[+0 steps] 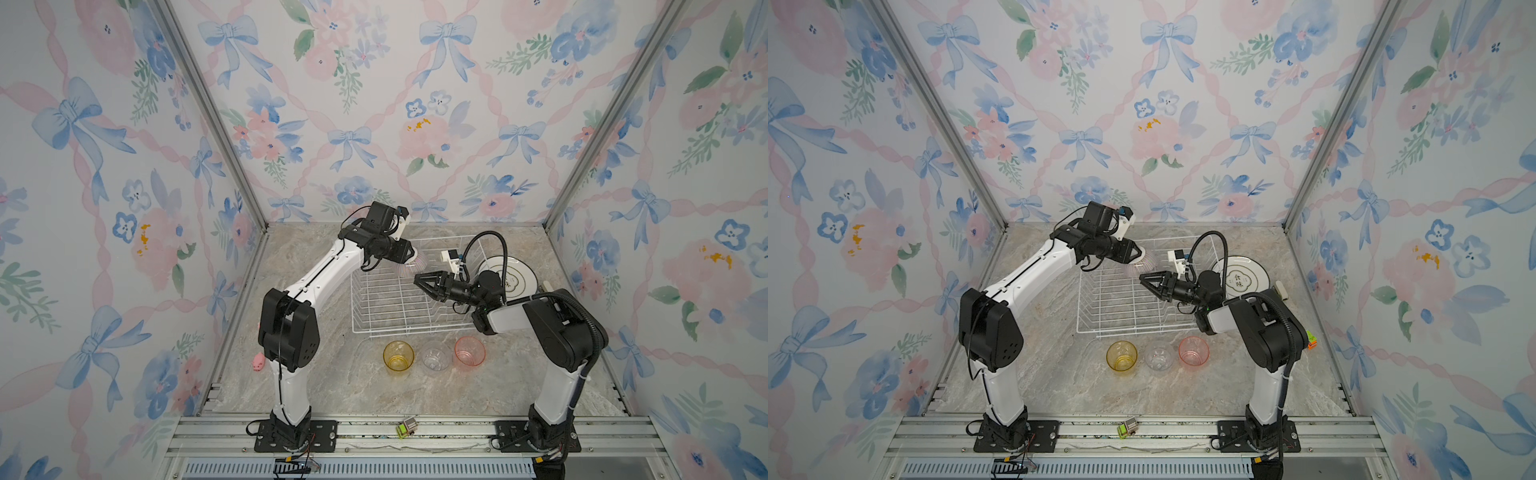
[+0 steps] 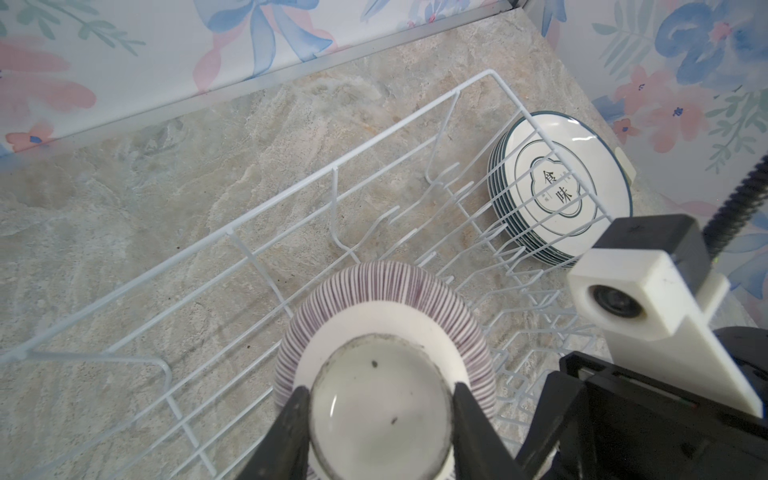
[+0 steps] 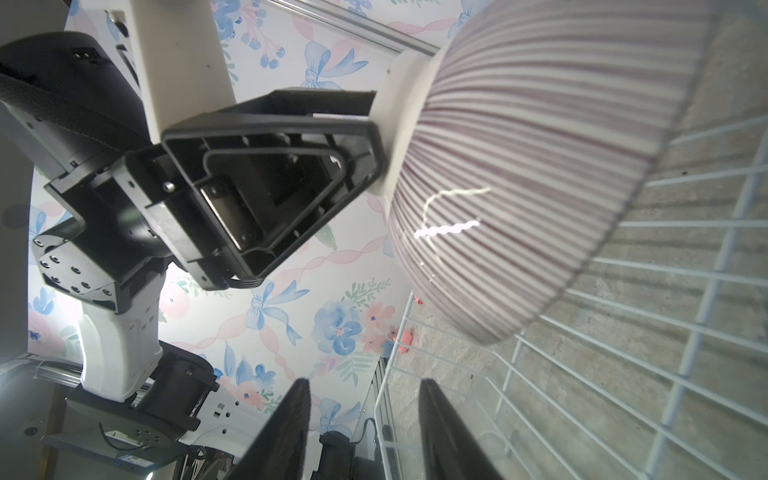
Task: Unload the mixed dishes from the dish rack
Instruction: 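Hold the striped bowl with the right gripper while the left gripper releases it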
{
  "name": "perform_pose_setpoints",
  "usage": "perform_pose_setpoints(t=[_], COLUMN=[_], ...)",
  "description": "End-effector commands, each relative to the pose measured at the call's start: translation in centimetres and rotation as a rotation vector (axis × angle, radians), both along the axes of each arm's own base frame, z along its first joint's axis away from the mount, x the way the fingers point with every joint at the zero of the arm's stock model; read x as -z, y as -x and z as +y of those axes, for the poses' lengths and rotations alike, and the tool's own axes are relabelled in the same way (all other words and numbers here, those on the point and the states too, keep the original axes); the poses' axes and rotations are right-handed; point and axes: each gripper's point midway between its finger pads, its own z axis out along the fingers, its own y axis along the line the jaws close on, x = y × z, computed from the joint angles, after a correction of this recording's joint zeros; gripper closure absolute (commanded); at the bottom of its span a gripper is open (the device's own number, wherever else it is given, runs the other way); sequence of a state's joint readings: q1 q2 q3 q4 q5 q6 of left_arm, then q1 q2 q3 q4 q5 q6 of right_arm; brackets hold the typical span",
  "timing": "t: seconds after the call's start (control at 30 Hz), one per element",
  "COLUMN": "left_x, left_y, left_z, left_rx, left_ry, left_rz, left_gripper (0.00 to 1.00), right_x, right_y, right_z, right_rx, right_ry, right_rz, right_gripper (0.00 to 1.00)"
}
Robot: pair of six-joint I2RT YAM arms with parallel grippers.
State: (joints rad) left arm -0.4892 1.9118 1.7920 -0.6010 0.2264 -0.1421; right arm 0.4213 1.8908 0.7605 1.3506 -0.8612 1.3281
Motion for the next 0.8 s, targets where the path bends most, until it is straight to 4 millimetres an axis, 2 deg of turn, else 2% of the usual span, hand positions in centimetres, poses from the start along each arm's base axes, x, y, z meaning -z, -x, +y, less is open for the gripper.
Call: perform_pose_setpoints(t=[0.0, 0.4, 0.77], left_x=[-5.4, -6.7, -6.2], left_y=[-0.2, 0.4, 0.6], left_z=[-0.3, -0.3, -0.8], left_rx=[0.012, 0.024, 0.033], left_ry=[0.085, 0.099, 0.106], left_rz=[-0.112, -0.132, -0.114], left_gripper=[0.6, 0.6, 0.6], right_x=[-0.2, 0.5, -3.9], right_y=[0.7, -2.0, -3.8], right_z=[0.2, -0.3, -1.1], right_rx=[-0.02, 0.048, 0.088], right_ry=[0.0, 0.077, -0.065], right_rz=[-0.028, -0.036, -0.125], right_gripper=[0.55, 0.54, 0.53])
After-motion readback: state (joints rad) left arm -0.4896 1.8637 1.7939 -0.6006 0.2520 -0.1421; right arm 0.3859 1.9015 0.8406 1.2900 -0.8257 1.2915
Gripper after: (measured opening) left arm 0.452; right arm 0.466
